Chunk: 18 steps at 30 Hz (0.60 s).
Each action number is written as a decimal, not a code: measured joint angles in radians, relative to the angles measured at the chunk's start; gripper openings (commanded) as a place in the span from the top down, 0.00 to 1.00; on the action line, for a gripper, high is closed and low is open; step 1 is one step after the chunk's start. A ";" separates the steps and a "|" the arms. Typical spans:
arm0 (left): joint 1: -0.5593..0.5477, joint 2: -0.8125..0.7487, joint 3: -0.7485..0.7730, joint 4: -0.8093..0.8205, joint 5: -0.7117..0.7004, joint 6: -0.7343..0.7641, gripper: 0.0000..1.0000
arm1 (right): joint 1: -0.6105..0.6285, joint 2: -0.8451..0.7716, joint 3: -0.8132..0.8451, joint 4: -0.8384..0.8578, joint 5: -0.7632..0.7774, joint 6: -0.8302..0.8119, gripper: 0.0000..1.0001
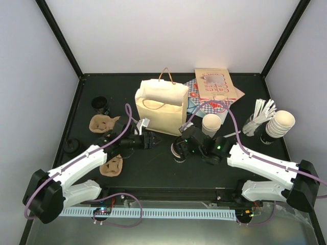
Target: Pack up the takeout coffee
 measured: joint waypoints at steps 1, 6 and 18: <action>0.000 0.003 -0.001 0.004 0.000 0.000 0.28 | 0.000 -0.001 0.000 -0.005 0.000 -0.001 0.31; -0.003 0.017 -0.007 0.013 0.001 -0.002 0.29 | 0.002 -0.019 0.000 -0.012 0.000 -0.005 0.31; -0.036 0.043 -0.011 0.042 0.003 -0.010 0.30 | 0.004 -0.019 -0.002 -0.008 -0.007 -0.006 0.31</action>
